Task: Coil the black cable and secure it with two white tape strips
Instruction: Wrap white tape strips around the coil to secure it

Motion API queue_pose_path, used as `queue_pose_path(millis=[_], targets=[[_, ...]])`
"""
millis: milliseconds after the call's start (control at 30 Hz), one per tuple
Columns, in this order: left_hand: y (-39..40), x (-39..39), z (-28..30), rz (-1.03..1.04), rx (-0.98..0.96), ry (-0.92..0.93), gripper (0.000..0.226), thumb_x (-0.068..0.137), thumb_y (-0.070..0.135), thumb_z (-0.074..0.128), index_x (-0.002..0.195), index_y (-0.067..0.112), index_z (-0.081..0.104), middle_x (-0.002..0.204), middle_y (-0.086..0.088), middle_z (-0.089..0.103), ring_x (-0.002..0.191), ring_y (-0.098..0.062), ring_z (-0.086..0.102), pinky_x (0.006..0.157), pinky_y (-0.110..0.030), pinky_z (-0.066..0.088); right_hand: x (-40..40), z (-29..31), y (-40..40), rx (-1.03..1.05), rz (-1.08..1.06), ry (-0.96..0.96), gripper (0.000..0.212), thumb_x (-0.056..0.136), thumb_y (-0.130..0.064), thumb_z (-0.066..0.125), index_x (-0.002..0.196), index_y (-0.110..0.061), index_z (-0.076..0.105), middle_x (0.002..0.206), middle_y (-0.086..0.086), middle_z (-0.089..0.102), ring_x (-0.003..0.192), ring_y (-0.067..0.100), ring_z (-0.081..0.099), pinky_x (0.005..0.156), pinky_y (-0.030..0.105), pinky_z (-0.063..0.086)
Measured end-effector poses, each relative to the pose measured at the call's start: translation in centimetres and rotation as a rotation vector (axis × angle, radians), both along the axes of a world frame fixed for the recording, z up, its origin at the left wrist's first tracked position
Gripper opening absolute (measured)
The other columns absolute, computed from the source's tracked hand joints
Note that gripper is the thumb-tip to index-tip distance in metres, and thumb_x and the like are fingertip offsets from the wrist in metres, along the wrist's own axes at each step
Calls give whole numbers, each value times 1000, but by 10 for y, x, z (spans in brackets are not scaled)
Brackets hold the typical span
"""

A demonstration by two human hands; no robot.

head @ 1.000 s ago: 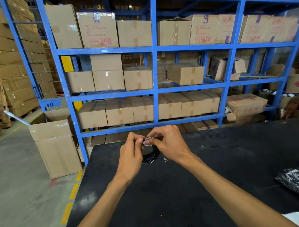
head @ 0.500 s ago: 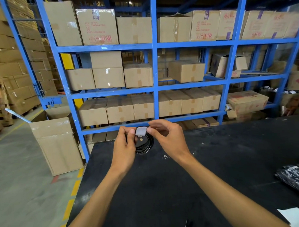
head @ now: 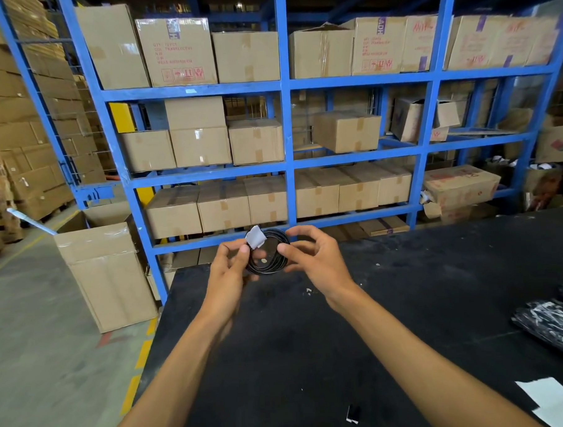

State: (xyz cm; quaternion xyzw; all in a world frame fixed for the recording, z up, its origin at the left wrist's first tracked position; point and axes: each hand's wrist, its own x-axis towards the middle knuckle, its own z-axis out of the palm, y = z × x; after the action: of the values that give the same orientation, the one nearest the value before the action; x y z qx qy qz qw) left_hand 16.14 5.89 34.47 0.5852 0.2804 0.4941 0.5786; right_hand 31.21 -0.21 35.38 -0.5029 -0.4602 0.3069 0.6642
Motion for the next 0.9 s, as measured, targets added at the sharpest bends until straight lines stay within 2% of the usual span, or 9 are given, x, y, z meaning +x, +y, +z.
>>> queue_pose_path(millis=[133,233,367,500,600,733,833,900], targets=[[0,-9,-3,-92,-30,185,23,98,17,49,121,20,50,103,4,77,110,-21,64,91,-47,47,9,2,-2,-71,-4,-127,29,87,-13,75,112,-13,62,95,13,76,92,24,74,81,40,62],[0,-13,-3,-133,-16,315,35,94,9,53,122,28,49,103,6,76,111,-16,63,94,-46,48,15,2,-2,-119,44,-208,31,87,-14,75,113,-18,60,95,11,76,94,22,73,84,42,61],[-1,-20,-1,-118,33,390,37,91,23,63,125,30,51,110,2,69,108,-14,62,93,-40,50,26,4,-5,-204,189,-325,31,86,-14,76,112,-17,59,87,5,74,89,19,73,83,41,61],[0,-21,-2,-234,89,565,30,91,30,63,121,27,59,111,1,69,103,-12,67,93,-40,55,30,5,-4,-275,311,-425,28,87,-18,76,109,-17,59,83,0,73,76,9,70,74,33,58],[0,-15,-5,-252,33,528,18,95,19,58,111,14,64,110,-6,68,96,-17,72,87,-41,58,26,-1,-1,-269,240,-394,30,88,-25,74,112,-20,57,91,2,73,74,8,69,72,29,57],[4,-9,-15,-136,-78,438,15,95,14,56,107,6,61,106,-12,67,87,-21,74,80,-37,61,24,-24,1,-260,178,-293,46,83,-35,78,121,-24,55,109,7,73,96,17,72,79,37,62],[7,-6,-25,-79,-167,361,15,94,10,56,107,3,57,101,-12,68,86,-21,74,74,-32,60,21,-42,2,-271,171,-240,46,81,-24,81,120,-21,57,114,9,70,97,22,73,79,41,63],[8,-5,-32,-101,-211,377,18,92,10,56,110,6,55,104,-10,66,93,-23,72,79,-35,60,20,-52,6,-257,135,-213,38,82,-15,79,115,-17,60,109,12,72,94,26,74,80,47,62]])
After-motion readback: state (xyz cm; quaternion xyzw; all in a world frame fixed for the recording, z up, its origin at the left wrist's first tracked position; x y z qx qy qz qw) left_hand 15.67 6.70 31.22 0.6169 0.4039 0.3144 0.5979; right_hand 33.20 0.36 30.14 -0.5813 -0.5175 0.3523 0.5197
